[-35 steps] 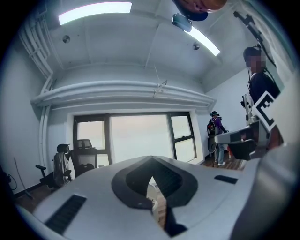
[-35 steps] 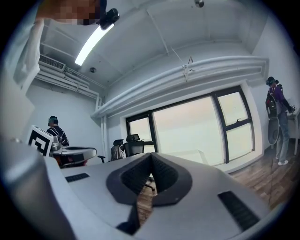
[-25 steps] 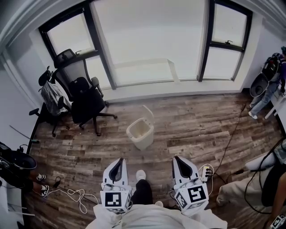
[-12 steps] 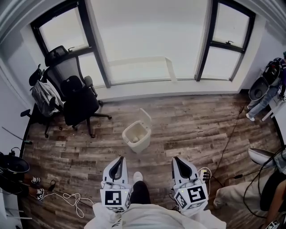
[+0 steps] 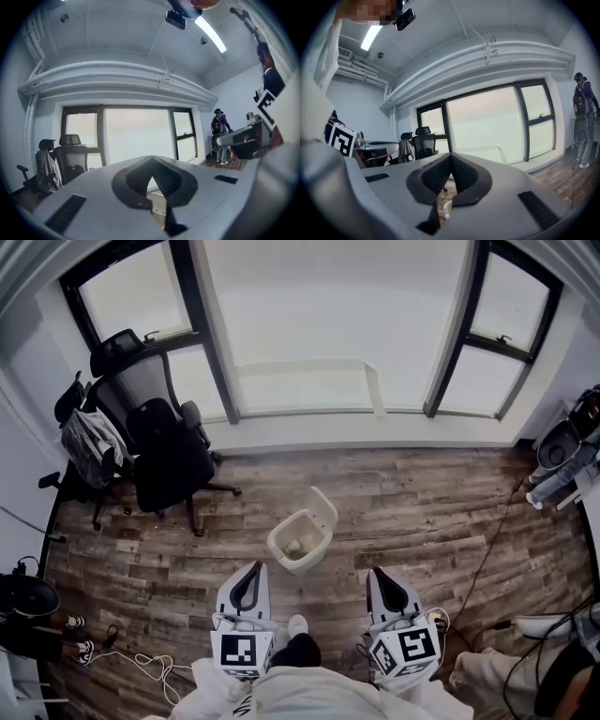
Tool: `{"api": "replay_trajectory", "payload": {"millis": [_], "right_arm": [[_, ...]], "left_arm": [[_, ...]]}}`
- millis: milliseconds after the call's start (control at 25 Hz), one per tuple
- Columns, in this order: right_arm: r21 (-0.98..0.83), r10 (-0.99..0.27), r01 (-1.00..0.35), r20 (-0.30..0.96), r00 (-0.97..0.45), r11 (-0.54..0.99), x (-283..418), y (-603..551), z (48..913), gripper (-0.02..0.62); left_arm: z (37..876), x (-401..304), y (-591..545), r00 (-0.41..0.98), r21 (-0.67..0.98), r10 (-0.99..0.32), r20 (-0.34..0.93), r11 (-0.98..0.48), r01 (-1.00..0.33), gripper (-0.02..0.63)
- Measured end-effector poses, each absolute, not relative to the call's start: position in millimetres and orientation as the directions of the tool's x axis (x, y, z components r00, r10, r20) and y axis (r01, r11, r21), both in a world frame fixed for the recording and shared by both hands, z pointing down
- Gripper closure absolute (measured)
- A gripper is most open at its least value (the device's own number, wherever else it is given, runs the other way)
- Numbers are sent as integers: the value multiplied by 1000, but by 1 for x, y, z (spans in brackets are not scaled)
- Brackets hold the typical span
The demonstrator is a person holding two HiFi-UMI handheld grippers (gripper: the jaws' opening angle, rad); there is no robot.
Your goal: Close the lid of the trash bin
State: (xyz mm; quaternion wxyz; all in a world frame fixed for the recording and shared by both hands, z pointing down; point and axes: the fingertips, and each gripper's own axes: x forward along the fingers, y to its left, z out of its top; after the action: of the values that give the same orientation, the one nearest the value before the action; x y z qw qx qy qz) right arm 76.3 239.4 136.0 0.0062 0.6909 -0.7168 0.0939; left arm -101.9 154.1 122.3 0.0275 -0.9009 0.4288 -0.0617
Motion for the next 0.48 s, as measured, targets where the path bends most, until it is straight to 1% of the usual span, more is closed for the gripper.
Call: {"api": "replay_trajectory", "payload": {"millis": [160,480], "right_arm": [[-120,-986,-993,161,-34,15,70,198,142,572],[-125,-977,-992,211,-10,-17,65,134,156,572]], "left_arm": [[134,-118,107,618,-99,-782,78,-623,-776,601],[148,-118,44,650,-71,-746,144,-663,-745,601]]}}
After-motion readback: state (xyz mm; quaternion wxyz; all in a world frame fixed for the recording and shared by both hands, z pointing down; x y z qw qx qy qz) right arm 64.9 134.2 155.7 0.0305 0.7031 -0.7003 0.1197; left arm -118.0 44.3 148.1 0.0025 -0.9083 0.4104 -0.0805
